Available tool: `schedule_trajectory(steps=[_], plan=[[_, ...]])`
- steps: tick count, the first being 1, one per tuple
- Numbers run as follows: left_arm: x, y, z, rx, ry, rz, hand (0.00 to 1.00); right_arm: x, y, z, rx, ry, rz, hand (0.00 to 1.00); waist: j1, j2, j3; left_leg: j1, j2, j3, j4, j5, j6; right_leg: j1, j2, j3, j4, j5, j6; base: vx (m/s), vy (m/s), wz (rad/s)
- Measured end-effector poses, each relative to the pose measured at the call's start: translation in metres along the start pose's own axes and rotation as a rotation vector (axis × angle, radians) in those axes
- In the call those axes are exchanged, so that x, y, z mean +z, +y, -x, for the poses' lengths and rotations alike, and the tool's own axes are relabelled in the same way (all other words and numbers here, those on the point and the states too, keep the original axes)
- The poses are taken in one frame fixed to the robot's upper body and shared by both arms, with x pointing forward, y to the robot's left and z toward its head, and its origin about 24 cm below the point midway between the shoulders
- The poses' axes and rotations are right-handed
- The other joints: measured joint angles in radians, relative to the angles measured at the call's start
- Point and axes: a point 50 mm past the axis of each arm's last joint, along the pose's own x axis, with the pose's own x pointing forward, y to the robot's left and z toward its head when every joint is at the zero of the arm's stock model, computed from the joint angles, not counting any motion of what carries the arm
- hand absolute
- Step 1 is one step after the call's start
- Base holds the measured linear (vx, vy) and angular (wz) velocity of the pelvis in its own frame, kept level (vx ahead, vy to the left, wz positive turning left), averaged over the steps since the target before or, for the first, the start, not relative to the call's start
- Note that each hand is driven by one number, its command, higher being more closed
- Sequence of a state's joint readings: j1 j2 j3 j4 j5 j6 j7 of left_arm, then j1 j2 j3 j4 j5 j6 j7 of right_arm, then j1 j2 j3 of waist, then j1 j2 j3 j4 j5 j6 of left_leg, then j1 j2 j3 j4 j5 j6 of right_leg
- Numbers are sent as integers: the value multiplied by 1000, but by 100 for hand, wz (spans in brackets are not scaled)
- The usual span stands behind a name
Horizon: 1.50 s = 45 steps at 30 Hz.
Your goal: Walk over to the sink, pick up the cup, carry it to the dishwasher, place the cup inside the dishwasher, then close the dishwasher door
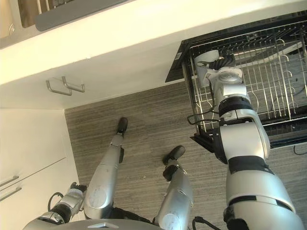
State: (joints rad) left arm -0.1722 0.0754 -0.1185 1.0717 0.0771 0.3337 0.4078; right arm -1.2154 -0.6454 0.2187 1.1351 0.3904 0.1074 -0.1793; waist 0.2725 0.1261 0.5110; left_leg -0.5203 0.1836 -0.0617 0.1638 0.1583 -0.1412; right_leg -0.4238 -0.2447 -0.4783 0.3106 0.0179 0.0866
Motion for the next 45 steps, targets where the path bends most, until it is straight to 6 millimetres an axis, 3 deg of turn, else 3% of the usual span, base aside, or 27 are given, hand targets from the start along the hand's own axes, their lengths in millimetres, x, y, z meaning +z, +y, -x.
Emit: schedule_trajectory(steps=[3, 11, 15, 17, 19, 22, 26, 31, 33, 37, 39, 45], plan=[[3, 2, 0, 9, -8, 27, 0, 3, 8, 2, 30, -56, -13, 0, -13, -1, 0, 46, 6, 19, -11, -4, 1, 39, 11, 15, -31, 10, 0, 9, -42, -17], [4, 12, -3, 63, -56, 112, 0, -17, 46, 19, 152, -117, -68, 0, -79, -41, -18, 196, 21, 92, -101, 6, 2, 145, 43, 60, -137, 56, 12, 13, -35, -18], [-2, 24, -7, 75, -18, 259, 0, -17, 49, 28, 163, -175, -153, 0, -111, -61, -25, 275, 26, 113, -179, 33, -4, 206, 59, 59, -193, 74, 16, 61, -19, -6], [-2, 30, -9, 57, -17, 351, 0, -25, 56, 40, 194, -191, -202, 0, -127, -85, -35, 324, 31, 124, -214, 41, -8, 251, 71, 59, -227, 87, 12, 90, -24, -7], [-7, 37, -11, 50, -15, 405, 0, -42, 69, 61, 229, -209, -255, 0, -156, -132, -69, 362, 37, 144, -225, 44, -11, 293, 80, 59, -256, 91, 13, 96, -28, -5], [-21, 37, -12, 31, 42, 488, 0, -50, 81, 95, 238, -279, -398, 0, -193, -159, -117, 415, 39, 170, -241, 36, -14, 343, 85, 65, -277, 86, 20, 104, -24, -7], [-52, 24, -8, -20, 151, 607, 0, -60, 90, 135, 251, -307, -546, 0, -220, -150, -209, 477, 43, 204, -240, 8, -14, 410, 93, 80, -310, 82, 28, 70, -3, -8], [-82, 16, -2, -45, 267, 721, 0, -82, 90, 159, 349, -264, -625, 0, -232, -139, -256, 504, 56, 214, -173, -51, 0, 503, 103, 57, -339, 65, 35, 15, -7, 13], [-97, 13, 2, -49, 328, 724, 0, -87, 89, 168, 408, -251, -672, 0, -250, -125, -274, 510, 79, 317, -167, -56, 11, 533, 98, 24, -348, 58, 40, -26, -5, 43], [-114, 6, 8, -74, 381, 714, 0, -104, 82, 179, 441, -196, -740, 0, -274, -101, -291, 509, 109, 525, -121, -22, 73, 586, 62, -65, -356, 65, 64, 54, 38, 68], [-122, 1, 12, -99, 382, 712, 0, -110, 83, 184, 468, -179, -756, 0, -266, -98, -293, 504, 89, 529, -114, -19, 54, 588, 39, -79, -358, 73, 78, 78, 116, 31], [-134, -3, 16, -242, 344, 671, 0, -109, 91, 189, 542, -188, -761, 0, -249, -117, -309, 556, 44, 564, -178, -17, 45, 593, 7, -51, -380, 80, 91, 36, 65, -13]])
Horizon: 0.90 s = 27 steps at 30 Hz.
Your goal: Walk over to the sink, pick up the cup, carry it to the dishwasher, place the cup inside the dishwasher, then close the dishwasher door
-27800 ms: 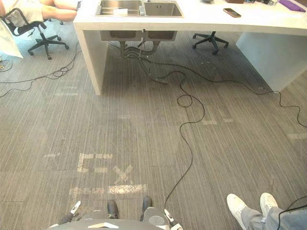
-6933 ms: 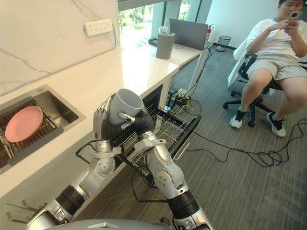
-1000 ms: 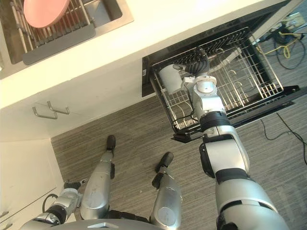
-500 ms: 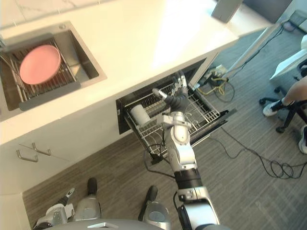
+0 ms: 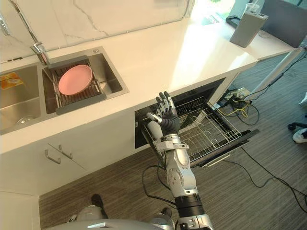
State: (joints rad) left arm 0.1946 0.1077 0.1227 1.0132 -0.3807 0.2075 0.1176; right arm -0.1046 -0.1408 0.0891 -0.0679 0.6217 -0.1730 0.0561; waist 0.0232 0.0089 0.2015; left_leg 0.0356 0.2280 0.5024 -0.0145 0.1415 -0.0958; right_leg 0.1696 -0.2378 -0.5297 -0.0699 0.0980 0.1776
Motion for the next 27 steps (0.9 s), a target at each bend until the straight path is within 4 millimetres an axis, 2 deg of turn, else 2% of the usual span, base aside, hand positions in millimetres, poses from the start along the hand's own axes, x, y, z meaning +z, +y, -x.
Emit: schedule_trajectory(steps=[2, 5, 6, 7, 8, 9, 10, 11, 12, 13, 14, 15, 18, 19, 20, 21, 22, 24, 25, 27], plan=[[1, 2, 0, -34, -19, -57, 0, 2, -3, 2, -1, 5, 17, 0, -7, -11, -20, 4, -19, 1, -24, 6, 1, -11, -17, -2, 13, -8, 9, 42, 56, 3], [5, 5, 0, -108, -31, -140, 0, 12, -5, 5, -8, -27, 40, 0, -11, -39, -35, 2, -68, -12, -45, 3, 11, -49, -86, -7, 126, -66, 37, 98, 87, 25], [8, 8, 1, -134, -27, -165, 0, 16, -6, 6, -20, -45, 39, 0, -11, -65, -40, -3, -101, -25, -46, -8, 25, -62, -133, -18, 189, -95, 42, 120, 110, 47], [11, 10, 1, -146, -24, -187, 0, 18, -8, 8, -32, -59, 40, 0, -13, -88, -43, -5, -128, -42, -53, -13, 32, -63, -170, -37, 237, -106, 33, 132, 110, 73], [13, 8, 0, -161, -23, -221, 0, 19, -11, 9, -54, -65, 45, 0, -18, -88, -42, 1, -142, -71, -62, -17, 41, -81, -204, -45, 342, -97, -19, 153, 145, 80], [13, 6, 0, -168, -20, -253, 0, 19, -14, 11, -70, -63, 49, 0, -20, -84, -43, 1, -142, -96, -61, -22, 48, -112, -217, -11, 430, -69, -79, 177, 159, 90], [14, 7, 1, -172, -23, -286, 0, 19, -15, 12, -80, -66, 45, 0, -27, -75, -47, 13, -144, -131, -55, -33, 63, -163, -222, 105, 544, -15, -153, 156, 142, 81], [16, 7, 1, -173, -24, -302, 0, 18, -16, 13, -87, -64, 41, 0, -38, -78, -47, 13, -143, -159, -54, -37, 68, -193, -207, 165, 594, -35, -130, 175, 60, 93], [23, 5, 0, -179, -34, -326, 0, 18, -17, 14, -94, -63, 37, 0, -48, -73, -38, 9, -133, -215, -53, -42, 75, -212, -155, 220, 633, -143, -85, 145, -18, 117], [28, 5, 0, -188, -25, -360, 0, 21, -19, 17, -103, -70, 45, 0, -57, -83, -32, 9, -128, -274, -56, -42, 77, -223, -77, 262, 631, -258, -92, 157, -48, 140], [32, 4, 0, -201, -9, -375, 0, 30, -22, 19, -119, -103, 53, 0, -57, -91, -28, 12, -134, -316, -58, -47, 82, -245, -19, 275, 604, -305, -100, 121, -33, 121], [33, 4, 0, -208, -1, -389, 0, 34, -23, 19, -127, -121, 59, 0, -58, -91, -24, 16, -138, -335, -57, -51, 83, -258, 0, 278, 588, -313, -105, 109, -45, 105], [33, 2, 1, -232, 37, -467, 0, 47, -34, 23, -178, -170, 81, 0, -70, -88, -4, 44, -147, -402, -55, -76, 86, -316, 58, 359, 459, -268, -90, 104, -96, 95], [34, 9, 1, -227, 48, -476, 0, 48, -36, 24, -185, -174, 83, 0, -76, -113, -3, 67, -167, -408, -64, -78, 74, -315, 62, 393, 377, -229, -89, 128, -205, 84], [34, 19, 1, -209, 56, -476, 0, 48, -37, 25, -185, -172, 85, 0, -86, -157, -6, 97, -204, -428, -71, -75, 41, -312, 54, 444, 363, -170, -85, 141, -239, 87], [33, 20, 1, -201, 62, -476, 0, 48, -39, 28, -194, -171, 90, 0, -90, -172, -17, 115, -210, -432, -71, -74, 31, -308, 52, 451, 377, -133, -80, 242, -271, 55], [27, 15, 1, -215, 66, -468, 0, 52, -44, 31, -209, -182, 106, 0, -78, -153, -24, 123, -186, -423, -66, -72, 11, -304, 70, 446, 377, -133, -84, 202, -200, 15], [19, 9, 0, -220, 77, -457, 0, 60, -45, 31, -217, -212, 117, 0, -83, -102, -22, 118, -145, -419, -68, -83, -5, -272, 106, 430, 310, -103, -87, 199, -172, -14], [16, 7, 0, -221, 80, -450, 0, 62, -47, 32, -231, -219, 121, 0, -88, -88, -26, 121, -129, -415, -70, -88, -13, -257, 127, 427, 276, -90, -95, 120, -98, -17], [15, 5, 0, -223, 82, -453, 0, 65, -52, 34, -258, -232, 128, 0, -96, -86, -29, 136, -109, -397, -70, -99, -23, -228, 146, 424, 239, -80, -100, 101, -39, -16]])
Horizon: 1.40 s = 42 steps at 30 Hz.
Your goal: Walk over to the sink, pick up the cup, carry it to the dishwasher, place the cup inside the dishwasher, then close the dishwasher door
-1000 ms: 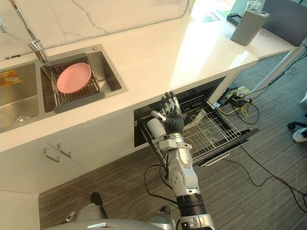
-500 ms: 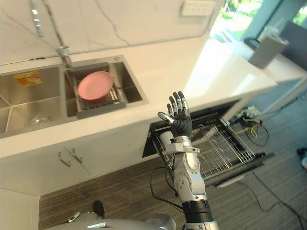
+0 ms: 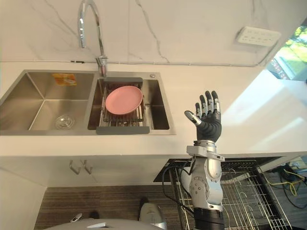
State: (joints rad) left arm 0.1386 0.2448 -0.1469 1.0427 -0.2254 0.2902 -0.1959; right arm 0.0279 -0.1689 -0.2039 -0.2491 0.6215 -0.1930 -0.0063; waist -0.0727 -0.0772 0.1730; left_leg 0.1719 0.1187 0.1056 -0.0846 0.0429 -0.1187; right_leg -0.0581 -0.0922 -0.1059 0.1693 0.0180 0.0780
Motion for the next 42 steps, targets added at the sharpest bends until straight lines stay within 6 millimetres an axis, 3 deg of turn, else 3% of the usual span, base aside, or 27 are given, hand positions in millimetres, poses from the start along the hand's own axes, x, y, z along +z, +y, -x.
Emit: schedule_trajectory(steps=[3, 4, 11, 16, 20, 21, 24, 28, 30, 36, 42], plan=[[1, 5, 1, 18, -10, -5, 0, 3, -3, 2, -15, -11, -3, 0, 0, -15, -1, 23, 4, 20, 0, -21, 0, 27, 8, 10, -26, 3, 4, 80, 2, -12], [-6, -3, -2, 17, 9, 24, 0, -12, -4, 20, -14, 82, -72, 0, -14, 28, -18, 55, -36, 57, -1, -60, 30, 81, -25, 24, -75, 18, 24, 12, 12, -6], [-9, -2, -2, 28, 13, 55, 0, -17, 4, 19, 17, 100, -92, 0, -4, 32, -23, 44, -24, 51, 6, -58, 28, 94, -26, 1, -106, 26, 26, 0, -3, 5], [-13, -1, -3, 59, -18, 150, 0, -22, 9, 16, 10, 137, -160, 0, 21, 40, -44, -14, 2, 68, 39, -54, 17, 132, -32, -114, -208, 68, 25, 18, -28, 29], [-11, -11, -4, 83, -103, 227, 0, -18, -3, 11, -102, 134, -92, 0, 39, 85, -61, -33, 18, 98, 73, -68, 11, 153, -26, -156, -258, 78, 29, 35, -23, 20], [-10, -13, -4, 102, -136, 269, 0, -12, -10, 6, -127, 106, -21, 0, 50, 101, -64, -36, 21, 114, 67, -68, 9, 138, -23, -155, -258, 77, 29, 32, -7, -12], [-9, -15, -3, 125, -158, 337, 0, -1, -25, -4, -161, 77, 165, 0, 53, 112, -69, -46, 27, 123, 64, -66, 6, 128, -23, -176, -258, 86, 23, 33, -5, -8], [-5, -13, -3, 157, -162, 258, 0, 15, -34, -31, -164, 65, 595, 0, 51, 103, -69, -41, 31, 130, 63, -62, 1, 129, -21, -234, -251, 108, 22, 12, -3, -4], [-4, -12, -2, 165, -159, 250, 0, 17, -31, -46, -123, 79, 723, 0, 54, 95, -72, -30, 27, 139, 59, -62, 1, 133, -25, -243, -251, 111, 18, -27, 14, -10], [-5, -1, 0, 199, -143, 255, 0, 3, -10, -75, 161, 196, 1080, 0, 66, 40, -87, -33, 9, 116, 24, -36, 13, 131, -41, -273, -258, 116, 15, -56, 23, 12], [-10, 1, 1, 206, -127, 243, 0, -16, 4, -82, 395, 284, 1250, 0, 82, 30, -89, -46, -8, 90, 8, -16, 23, 128, -59, -303, -258, 115, 23, -36, 16, 15]])
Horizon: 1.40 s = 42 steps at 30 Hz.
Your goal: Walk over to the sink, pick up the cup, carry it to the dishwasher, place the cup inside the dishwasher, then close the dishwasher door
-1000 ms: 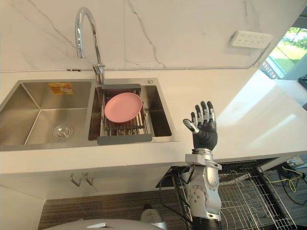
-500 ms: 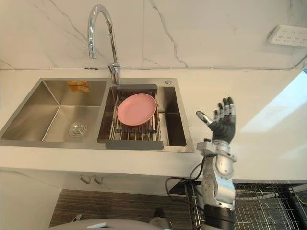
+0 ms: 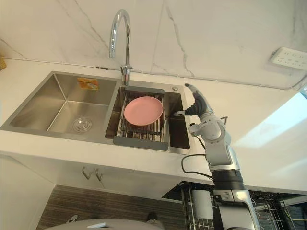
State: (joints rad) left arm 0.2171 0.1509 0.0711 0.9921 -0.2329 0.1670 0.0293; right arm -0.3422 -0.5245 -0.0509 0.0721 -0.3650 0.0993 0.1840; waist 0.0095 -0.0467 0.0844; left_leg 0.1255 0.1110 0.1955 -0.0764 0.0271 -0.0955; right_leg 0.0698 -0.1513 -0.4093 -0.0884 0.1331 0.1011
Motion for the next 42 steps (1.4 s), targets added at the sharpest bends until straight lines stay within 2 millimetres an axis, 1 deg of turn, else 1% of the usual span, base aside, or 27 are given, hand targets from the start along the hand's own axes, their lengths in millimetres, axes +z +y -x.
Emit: schedule_trajectory(steps=[4, 8, 9, 13, 17, 19, 20, 22, 25, 27, 30, 33, 37, 38, 42], plan=[[-2, 0, 0, -10, 4, 5, 0, -1, 21, -5, 107, -9, 98, 0, 5, -1, 1, -6, 0, -7, 0, 3, -1, 0, -2, -17, 0, 2, 2, 1, 8, 5], [-2, 0, 0, -14, 9, 4, 0, -1, 26, -7, 129, -26, 184, 0, 5, -1, 0, -14, -1, -23, 0, 6, 0, 1, -4, -36, 0, 6, -3, 15, 2, 12], [-1, 1, 0, -16, 7, 3, 0, -2, 27, -10, 143, -21, 229, 0, 5, -3, 0, -19, -2, -30, 0, 9, -1, 1, -5, -43, 0, 7, -3, 12, 3, 13], [3, 0, 1, -21, -6, -1, 0, -1, 35, -15, 194, -43, 351, 0, 22, -6, 2, -20, -4, -37, 0, 11, -1, 4, -6, -50, 0, 9, -3, 9, 5, 6], [2, 1, 1, -30, -1, -14, 0, 2, 42, -19, 219, -72, 412, 0, 19, -10, 4, -21, -12, -53, -1, 16, 4, 13, -9, -65, 0, 10, 0, -6, 9, 11], [3, 1, 1, -33, -5, -25, 0, 1, 43, -21, 225, -75, 451, 0, 24, -13, 6, -21, -14, -57, -1, 18, 7, 16, -13, -70, 0, 11, 2, -22, 19, 9], [4, 1, 1, -38, -5, -34, 0, 2, 48, -23, 241, -84, 498, 0, 28, -15, 7, -22, -16, -57, -1, 19, 8, 15, -16, -70, 0, 13, 3, 0, 0, 0], [4, 1, 2, -46, -2, -38, 0, 3, 54, -23, 259, -105, 520, 0, 32, -17, 8, -22, -18, -57, -1, 20, 10, 15, -18, -70, 0, 13, 3, 0, 0, 0], [6, 1, 2, -52, -3, -54, 0, 0, 67, -21, 312, -115, 561, 0, 46, -20, 13, -24, -21, -60, -1, 23, 12, 15, -19, -71, 0, 11, 7, 0, 0, 0], [6, 0, 2, -54, -3, -63, 0, -5, 70, -21, 331, -104, 564, 0, 52, -20, 14, -26, -22, -63, -3, 25, 11, 15, -20, -74, 0, 11, 7, -12, 8, 4], [6, 1, 2, -53, 3, -80, 0, -5, 72, -21, 337, -101, 583, 0, 53, -21, 17, -33, -23, -73, -6, 28, 11, 15, -20, -83, 0, 11, 7, -7, 5, 9], [6, 1, 2, -53, 6, -83, 0, -10, 80, -20, 389, -83, 606, 0, 54, -24, 20, -38, -23, -84, -3, 31, 10, 17, -20, -94, 0, 11, 7, 11, -1, 11], [8, 1, 2, -55, -3, -83, 0, -16, 88, -19, 424, -65, 620, 0, 70, -24, 23, -38, -23, -85, -1, 32, 10, 18, -20, -96, 0, 16, 1, 5, 0, 1], [9, 1, 2, -56, -5, -83, 0, -16, 90, -18, 429, -63, 624, 0, 73, -24, 23, -39, -23, -86, -1, 32, 10, 18, -20, -96, 0, 16, 1, 0, 0, 0], [9, 1, 2, -56, -6, -84, 0, -17, 97, -19, 362, -70, 667, 0, 77, -24, 24, -37, -24, -87, -1, 32, 10, 21, -20, -97, 0, 16, 1, 0, 0, 0]])
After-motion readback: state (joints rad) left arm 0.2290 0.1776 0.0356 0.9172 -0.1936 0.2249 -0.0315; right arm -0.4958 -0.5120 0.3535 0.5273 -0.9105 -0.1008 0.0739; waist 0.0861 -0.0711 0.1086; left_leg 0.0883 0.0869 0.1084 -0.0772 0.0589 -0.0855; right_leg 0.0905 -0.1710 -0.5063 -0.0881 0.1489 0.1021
